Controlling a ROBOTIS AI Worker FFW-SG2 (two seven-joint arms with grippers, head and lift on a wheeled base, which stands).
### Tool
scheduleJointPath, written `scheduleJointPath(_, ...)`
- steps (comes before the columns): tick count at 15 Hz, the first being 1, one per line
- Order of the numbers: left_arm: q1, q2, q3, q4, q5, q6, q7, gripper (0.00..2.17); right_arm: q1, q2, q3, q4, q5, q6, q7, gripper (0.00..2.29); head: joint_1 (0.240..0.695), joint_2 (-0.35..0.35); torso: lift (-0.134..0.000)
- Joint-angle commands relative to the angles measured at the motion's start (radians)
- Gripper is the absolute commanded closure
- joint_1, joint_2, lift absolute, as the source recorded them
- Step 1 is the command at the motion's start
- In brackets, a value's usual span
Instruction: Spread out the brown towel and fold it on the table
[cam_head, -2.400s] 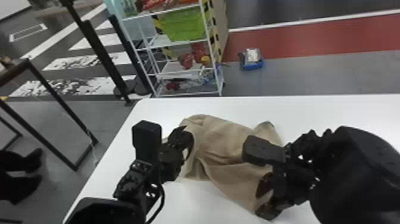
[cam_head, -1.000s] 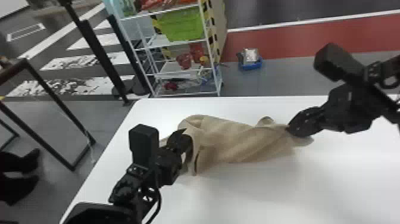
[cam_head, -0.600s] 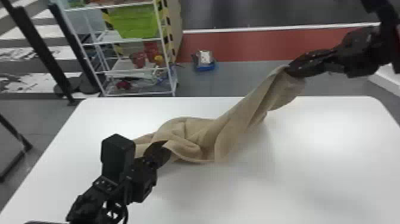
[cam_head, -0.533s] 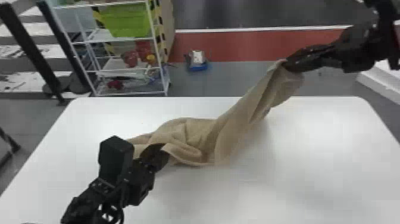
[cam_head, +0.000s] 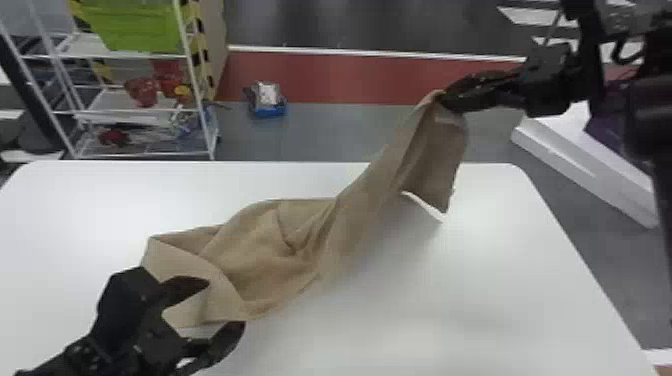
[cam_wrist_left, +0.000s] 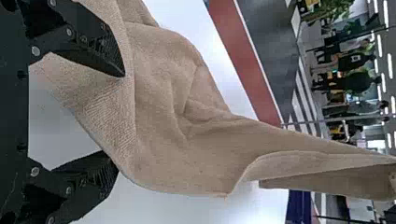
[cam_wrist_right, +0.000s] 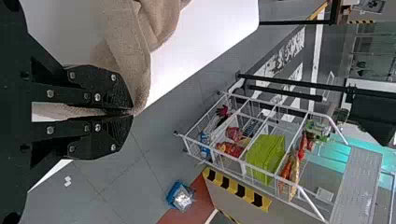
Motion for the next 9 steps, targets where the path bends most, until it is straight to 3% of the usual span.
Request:
scheduleJointPath(1,0.004,0.001,0.037,0.002,-0.009,-0.001,-0.016,0.13,-0.004,0.001,-0.006,0.007,-0.007,-0.009,0.005,1.03,0.695,-0.076,-0.124)
scheduleJointPath(6,-0.01,0.0,0.04,0.065,-0.022,0.002,0.005,0.13,-0.085,-0.002,-0.085,0.058,-0.051,0.001,0.005,1.03,0.695,-0.054,-0.124)
scheduleJointPath(9,-0.04,0.0,0.024,0.098,-0.032,0.005,-0.003,0.19,-0.088,-0.002,-0.085,0.064,-0.05,0.01,0.005,1.03,0.695,-0.07,-0.124)
